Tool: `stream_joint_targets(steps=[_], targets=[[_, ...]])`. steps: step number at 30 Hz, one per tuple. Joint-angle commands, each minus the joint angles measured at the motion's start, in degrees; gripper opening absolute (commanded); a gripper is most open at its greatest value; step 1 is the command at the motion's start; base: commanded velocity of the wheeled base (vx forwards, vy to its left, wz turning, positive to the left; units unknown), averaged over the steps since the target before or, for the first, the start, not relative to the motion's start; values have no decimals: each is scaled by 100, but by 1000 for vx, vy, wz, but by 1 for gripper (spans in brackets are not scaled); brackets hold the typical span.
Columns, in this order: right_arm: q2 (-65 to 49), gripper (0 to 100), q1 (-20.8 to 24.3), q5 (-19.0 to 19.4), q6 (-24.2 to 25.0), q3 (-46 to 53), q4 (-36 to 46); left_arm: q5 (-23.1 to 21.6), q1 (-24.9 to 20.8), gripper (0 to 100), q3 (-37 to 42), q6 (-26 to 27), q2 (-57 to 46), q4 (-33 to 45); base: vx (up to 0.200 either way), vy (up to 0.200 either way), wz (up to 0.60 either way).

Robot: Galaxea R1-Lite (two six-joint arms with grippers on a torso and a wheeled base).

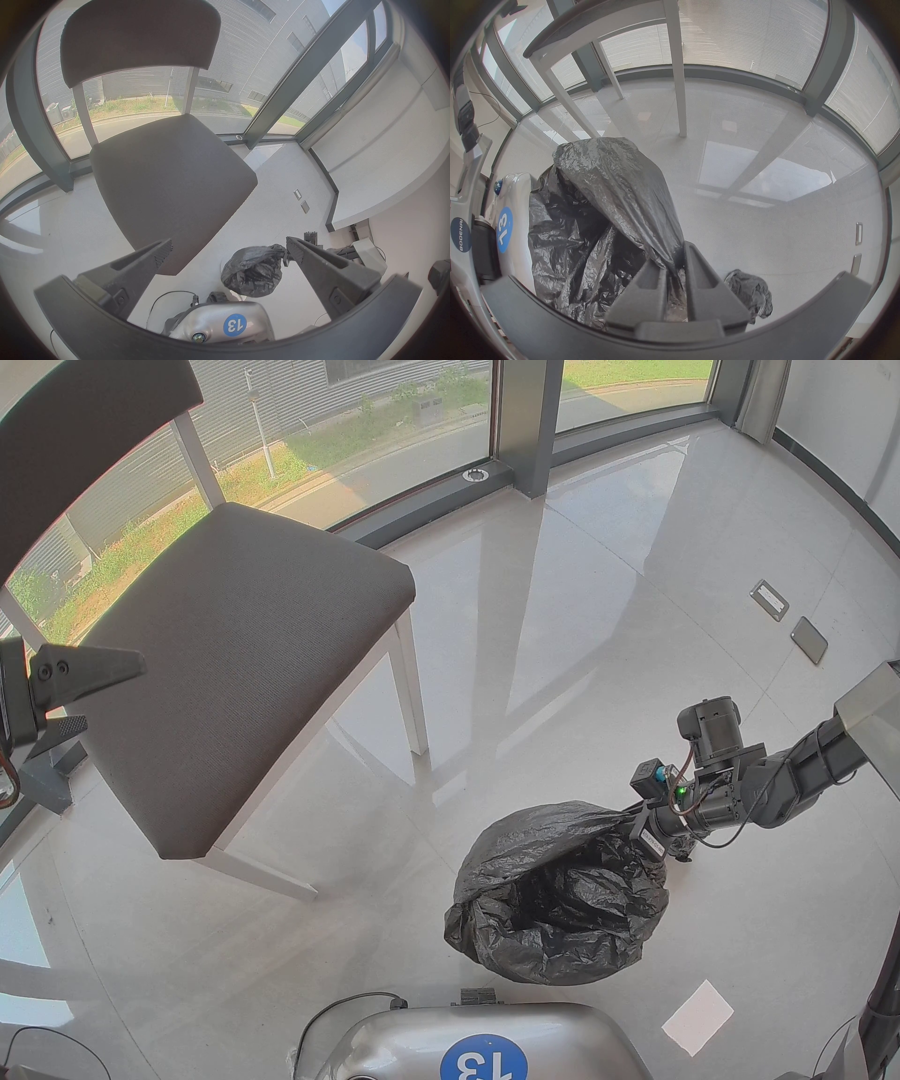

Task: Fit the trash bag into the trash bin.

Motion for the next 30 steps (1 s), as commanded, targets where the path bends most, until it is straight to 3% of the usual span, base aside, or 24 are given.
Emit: stream_joint_targets(steps=[1, 2, 3, 13, 30], targets=[[-216, 0, -38, -14, 2, 282, -34, -9, 17, 100, 59, -4, 12, -80, 0, 0, 0], [-243, 0, -38, -6, 2, 299, -34, -9, 17, 100, 77, -4, 12, -89, 0, 0, 0], [-243, 100, -29, -14, 2, 308, -34, -9, 17, 100, 85, -4, 12, -98, 0, 0, 0], [-295, 100, -3, -23, 2, 378, -51, -18, 17, 100, 112, -4, 21, -107, 0, 0, 0], [-445, 100, 542, -23, -42, 185, 1, -35, 17, 100, 85, -4, 56, -274, 0, 0, 0]])
